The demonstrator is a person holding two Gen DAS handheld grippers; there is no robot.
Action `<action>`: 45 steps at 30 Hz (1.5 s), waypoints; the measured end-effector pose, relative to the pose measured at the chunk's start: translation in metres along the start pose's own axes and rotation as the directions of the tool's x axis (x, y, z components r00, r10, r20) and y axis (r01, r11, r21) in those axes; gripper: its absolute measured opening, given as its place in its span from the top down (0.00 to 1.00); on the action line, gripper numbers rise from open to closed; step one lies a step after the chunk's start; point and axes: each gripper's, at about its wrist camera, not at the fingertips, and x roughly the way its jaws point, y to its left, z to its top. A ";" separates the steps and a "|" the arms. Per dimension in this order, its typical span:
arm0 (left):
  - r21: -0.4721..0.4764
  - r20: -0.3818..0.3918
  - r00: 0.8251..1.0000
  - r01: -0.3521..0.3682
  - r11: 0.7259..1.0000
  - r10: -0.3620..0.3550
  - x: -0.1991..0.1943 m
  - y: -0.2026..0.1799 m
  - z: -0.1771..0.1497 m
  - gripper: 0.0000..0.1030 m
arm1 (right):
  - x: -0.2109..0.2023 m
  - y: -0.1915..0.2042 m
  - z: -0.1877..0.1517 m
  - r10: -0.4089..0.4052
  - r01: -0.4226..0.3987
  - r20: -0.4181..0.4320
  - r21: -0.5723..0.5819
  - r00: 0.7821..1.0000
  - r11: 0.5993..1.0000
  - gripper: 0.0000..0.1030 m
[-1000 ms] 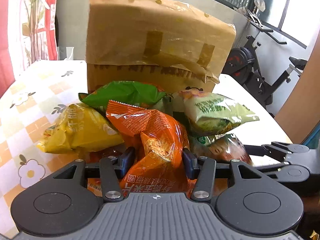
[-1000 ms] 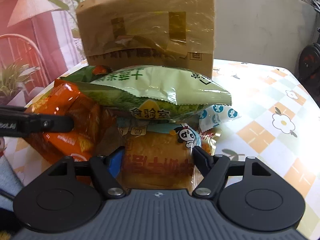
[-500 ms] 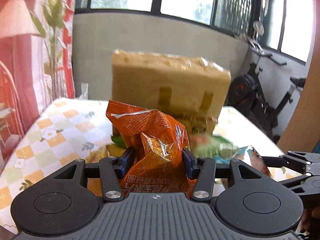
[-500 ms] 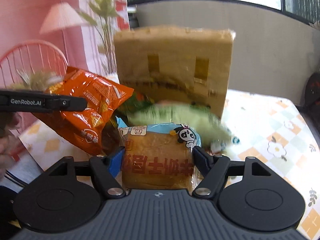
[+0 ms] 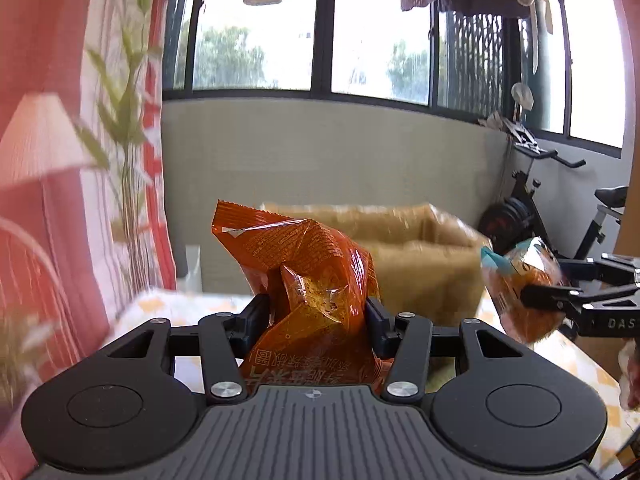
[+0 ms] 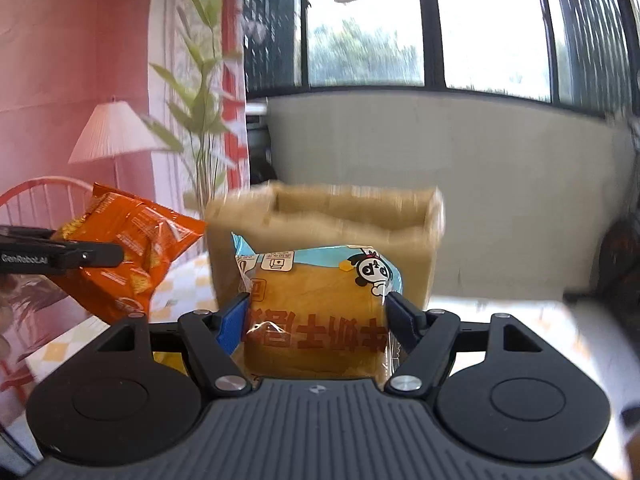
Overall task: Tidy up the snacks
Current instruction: 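Grasp the orange packet with left gripper while right grasps the bread packet, then drop both packets into the lined box and open both grippers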
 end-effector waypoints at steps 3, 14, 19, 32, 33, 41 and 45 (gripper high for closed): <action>0.035 0.047 0.999 -0.011 0.999 0.009 0.017 0.000 0.027 0.48 | 0.026 -0.008 0.022 -0.021 0.024 0.052 -0.057 0.998 0.998 0.29; 0.059 0.021 0.999 -0.032 0.998 0.031 0.128 -0.007 0.096 0.48 | 0.147 -0.049 0.072 -0.073 0.081 0.088 -0.085 0.993 0.993 0.29; 0.088 -0.056 0.997 -0.055 0.995 0.060 0.174 -0.014 0.100 0.48 | 0.186 -0.062 0.070 -0.095 0.096 0.014 -0.029 0.995 0.995 0.29; 0.116 -0.161 0.985 -0.041 0.992 0.059 0.220 -0.018 0.072 0.39 | 0.196 -0.072 0.051 -0.082 0.081 -0.080 -0.013 0.993 0.997 0.25; 0.117 -0.156 0.986 -0.048 0.992 0.066 0.218 -0.017 0.072 0.36 | 0.193 -0.072 0.052 -0.084 0.083 -0.075 -0.015 0.994 0.996 0.19; 0.052 -0.123 0.991 -0.052 0.997 0.058 0.194 -0.006 0.079 0.29 | 0.166 -0.074 0.059 -0.084 0.084 -0.029 0.010 0.996 0.996 0.15; 0.045 -0.092 0.994 -0.057 0.997 0.061 0.173 -0.004 0.084 0.28 | 0.148 -0.074 0.062 -0.072 0.073 -0.016 0.035 0.997 0.997 0.15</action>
